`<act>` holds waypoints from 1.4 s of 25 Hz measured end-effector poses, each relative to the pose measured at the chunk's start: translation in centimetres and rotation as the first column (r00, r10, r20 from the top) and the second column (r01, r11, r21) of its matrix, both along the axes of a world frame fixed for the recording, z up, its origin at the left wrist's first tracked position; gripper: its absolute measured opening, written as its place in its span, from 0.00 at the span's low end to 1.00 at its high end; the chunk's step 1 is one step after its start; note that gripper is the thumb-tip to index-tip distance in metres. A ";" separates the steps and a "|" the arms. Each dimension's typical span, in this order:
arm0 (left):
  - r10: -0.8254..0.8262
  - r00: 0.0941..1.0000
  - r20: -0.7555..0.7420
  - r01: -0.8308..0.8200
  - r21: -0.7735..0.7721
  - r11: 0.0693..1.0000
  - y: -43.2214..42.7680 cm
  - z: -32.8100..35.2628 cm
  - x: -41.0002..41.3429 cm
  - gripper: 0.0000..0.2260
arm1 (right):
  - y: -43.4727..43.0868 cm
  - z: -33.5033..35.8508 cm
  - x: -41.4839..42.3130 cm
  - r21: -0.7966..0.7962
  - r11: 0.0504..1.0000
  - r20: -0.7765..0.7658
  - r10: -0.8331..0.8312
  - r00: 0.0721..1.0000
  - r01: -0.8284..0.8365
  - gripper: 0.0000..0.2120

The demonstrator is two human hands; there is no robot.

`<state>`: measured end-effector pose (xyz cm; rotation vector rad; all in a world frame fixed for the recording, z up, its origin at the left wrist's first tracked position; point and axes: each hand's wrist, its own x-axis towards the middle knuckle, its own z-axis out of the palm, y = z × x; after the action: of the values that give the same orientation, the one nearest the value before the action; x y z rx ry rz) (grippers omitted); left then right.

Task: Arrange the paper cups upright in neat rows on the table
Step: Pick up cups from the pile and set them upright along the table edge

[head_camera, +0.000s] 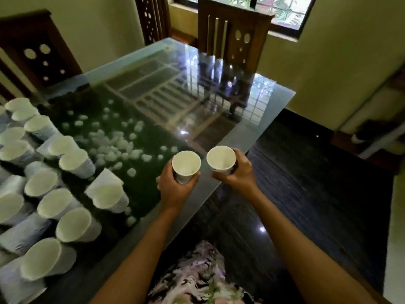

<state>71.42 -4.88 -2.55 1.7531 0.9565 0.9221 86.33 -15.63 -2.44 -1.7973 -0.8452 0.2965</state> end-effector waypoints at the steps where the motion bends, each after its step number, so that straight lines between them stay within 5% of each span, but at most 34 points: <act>1: -0.013 1.000 0.011 0.013 -0.001 1.000 0.9 0.1 2.4 0.30 | 0.9 0.0 2.2 -0.001 1.000 -0.002 -0.013 1.000 0.013 0.35; 9: -0.168 0.983 -0.069 0.171 0.043 0.984 6.9 1.8 18.1 0.32 | 5.1 0.8 16.5 0.003 0.992 0.010 -0.124 0.992 0.124 0.35; 23: -0.065 0.992 -0.112 0.058 -0.068 0.996 9.5 0.9 47.0 0.31 | 7.6 -0.1 45.4 -0.116 0.992 0.018 -0.038 0.999 0.040 0.35; 35: -0.125 0.981 -0.150 0.091 -0.216 0.972 15.4 -1.5 58.1 0.33 | 12.1 -2.2 53.8 -0.140 0.988 -0.067 -0.073 0.995 0.063 0.37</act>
<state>129.53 10.52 -4.08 1.7012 1.0122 0.5925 140.09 -3.57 -4.67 -1.9280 -0.7261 0.3809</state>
